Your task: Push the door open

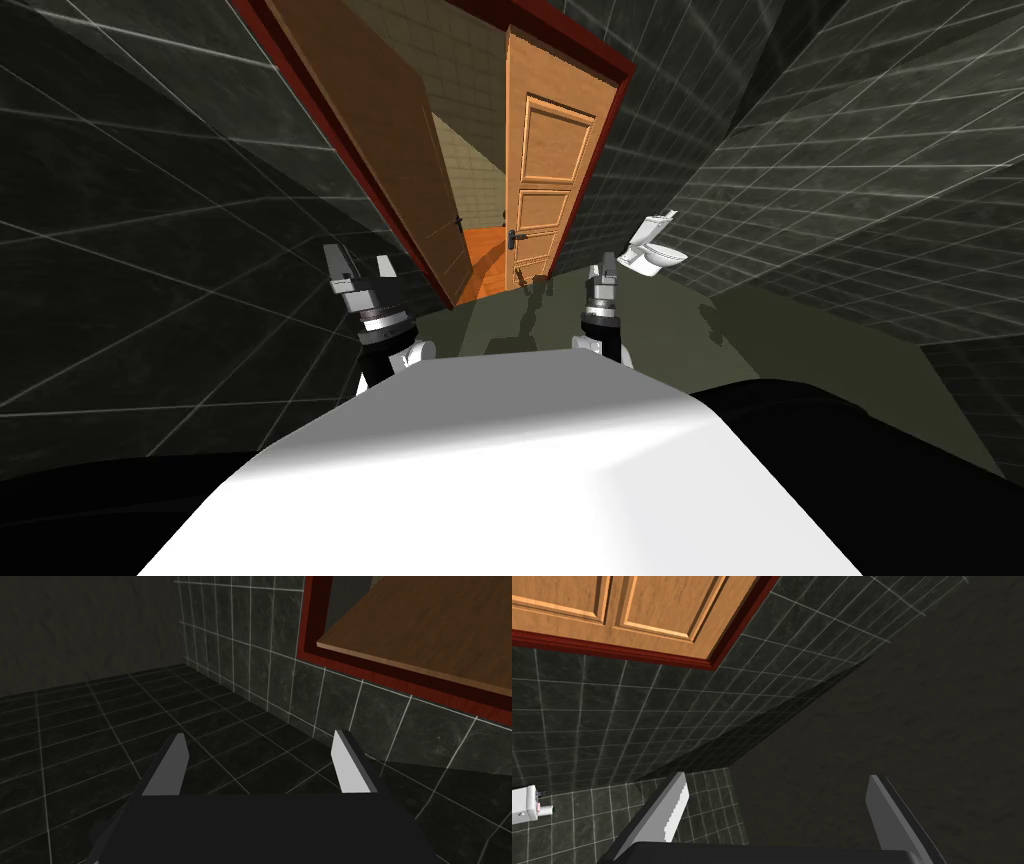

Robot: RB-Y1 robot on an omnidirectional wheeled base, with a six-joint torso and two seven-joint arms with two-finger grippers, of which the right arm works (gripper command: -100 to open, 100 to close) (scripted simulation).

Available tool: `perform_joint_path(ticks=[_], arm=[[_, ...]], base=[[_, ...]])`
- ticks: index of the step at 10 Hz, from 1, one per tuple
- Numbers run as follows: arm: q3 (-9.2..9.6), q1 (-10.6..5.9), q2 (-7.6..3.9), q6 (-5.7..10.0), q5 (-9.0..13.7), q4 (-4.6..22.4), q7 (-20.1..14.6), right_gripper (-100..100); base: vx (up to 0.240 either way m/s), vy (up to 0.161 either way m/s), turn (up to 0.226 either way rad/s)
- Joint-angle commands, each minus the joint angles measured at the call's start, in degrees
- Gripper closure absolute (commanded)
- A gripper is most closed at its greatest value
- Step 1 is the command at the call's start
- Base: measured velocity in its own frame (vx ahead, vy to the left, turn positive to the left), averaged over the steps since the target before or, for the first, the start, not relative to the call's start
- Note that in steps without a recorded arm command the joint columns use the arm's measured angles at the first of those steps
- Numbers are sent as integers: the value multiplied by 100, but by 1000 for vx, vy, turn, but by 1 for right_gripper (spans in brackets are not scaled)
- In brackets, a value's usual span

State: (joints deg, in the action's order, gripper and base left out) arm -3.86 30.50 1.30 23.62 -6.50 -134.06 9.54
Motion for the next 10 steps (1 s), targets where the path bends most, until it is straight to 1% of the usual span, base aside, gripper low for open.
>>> perform_joint_path(ticks=[1,5,9,10], arm=[[83,-86,-48,-10,15,136,-39,-100],[386,-401,-189,-45,68,632,-181,-100],[790,-820,-331,-92,139,1292,-371,-100],[849,-882,-348,-99,150,1390,-399,-100]], base=[[199,55,-35],[198,-41,-76],[188,-31,-93],[179,-14,-71]])
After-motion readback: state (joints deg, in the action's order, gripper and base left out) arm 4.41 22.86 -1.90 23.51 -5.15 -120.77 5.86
